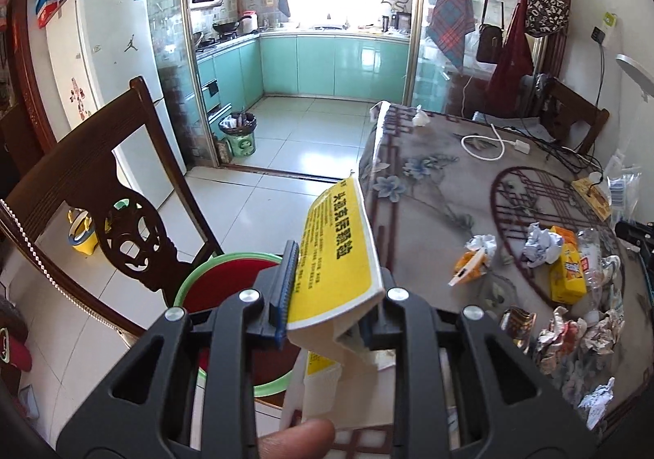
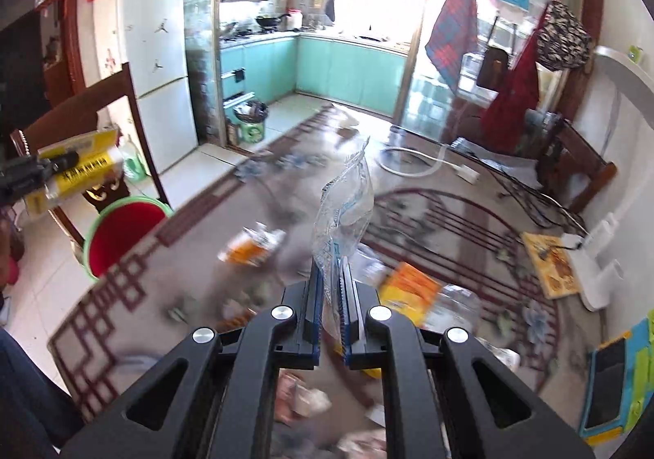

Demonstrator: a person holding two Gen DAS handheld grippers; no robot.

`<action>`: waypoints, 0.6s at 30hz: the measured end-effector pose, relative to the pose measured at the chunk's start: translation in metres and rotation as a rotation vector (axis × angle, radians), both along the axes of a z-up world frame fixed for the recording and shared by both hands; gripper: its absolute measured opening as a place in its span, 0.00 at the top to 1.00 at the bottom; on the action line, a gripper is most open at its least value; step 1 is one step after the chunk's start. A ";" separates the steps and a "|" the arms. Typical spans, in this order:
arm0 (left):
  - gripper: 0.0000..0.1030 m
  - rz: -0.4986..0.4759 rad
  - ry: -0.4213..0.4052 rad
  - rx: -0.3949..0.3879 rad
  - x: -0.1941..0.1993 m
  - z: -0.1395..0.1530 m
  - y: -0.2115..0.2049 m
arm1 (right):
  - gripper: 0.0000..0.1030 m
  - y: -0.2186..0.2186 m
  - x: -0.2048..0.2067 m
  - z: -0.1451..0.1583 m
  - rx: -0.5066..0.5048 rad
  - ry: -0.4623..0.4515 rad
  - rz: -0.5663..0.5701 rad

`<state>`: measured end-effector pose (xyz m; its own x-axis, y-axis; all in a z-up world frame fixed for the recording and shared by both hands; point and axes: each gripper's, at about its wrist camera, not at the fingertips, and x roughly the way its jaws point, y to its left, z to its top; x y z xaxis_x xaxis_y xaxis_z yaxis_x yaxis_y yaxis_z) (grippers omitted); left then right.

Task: Collect trash
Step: 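Carry the yellow box and plastic bag over the red bucket with both grippers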

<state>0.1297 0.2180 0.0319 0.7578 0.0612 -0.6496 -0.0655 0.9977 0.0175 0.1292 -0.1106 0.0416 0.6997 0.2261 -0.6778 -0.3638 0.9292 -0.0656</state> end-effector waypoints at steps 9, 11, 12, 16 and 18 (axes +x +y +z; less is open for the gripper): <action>0.76 0.110 0.063 -0.023 0.009 -0.029 0.067 | 0.93 0.097 0.016 -0.006 0.034 0.018 0.127; 0.76 0.132 0.088 -0.022 0.015 -0.039 0.080 | 0.93 0.117 0.021 -0.010 0.038 0.030 0.153; 0.76 0.141 0.102 -0.024 0.017 -0.045 0.086 | 0.93 0.126 0.023 -0.011 0.039 0.035 0.164; 0.76 0.151 0.147 -0.037 0.032 -0.063 0.102 | 0.93 0.158 0.030 -0.018 0.044 0.052 0.204; 0.76 0.152 0.159 -0.059 0.040 -0.070 0.110 | 0.93 0.172 0.032 -0.022 0.042 0.058 0.220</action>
